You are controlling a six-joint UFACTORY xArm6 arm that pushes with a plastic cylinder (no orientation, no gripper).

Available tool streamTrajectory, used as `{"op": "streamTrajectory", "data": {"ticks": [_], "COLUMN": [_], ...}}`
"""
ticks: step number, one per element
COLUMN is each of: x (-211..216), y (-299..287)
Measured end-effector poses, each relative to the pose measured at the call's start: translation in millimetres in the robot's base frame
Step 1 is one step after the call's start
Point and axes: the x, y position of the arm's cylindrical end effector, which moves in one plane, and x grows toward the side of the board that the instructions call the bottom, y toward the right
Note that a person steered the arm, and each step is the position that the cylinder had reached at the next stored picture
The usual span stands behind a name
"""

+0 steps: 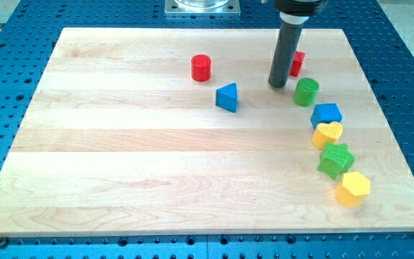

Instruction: Move your arm diagonally top right to the red star

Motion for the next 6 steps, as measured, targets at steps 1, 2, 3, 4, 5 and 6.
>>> {"op": "streamTrajectory", "data": {"ticks": [1, 2, 3, 4, 5, 6], "x": [12, 26, 26, 27, -1, -46], "y": [17, 24, 35, 45, 52, 115]}}
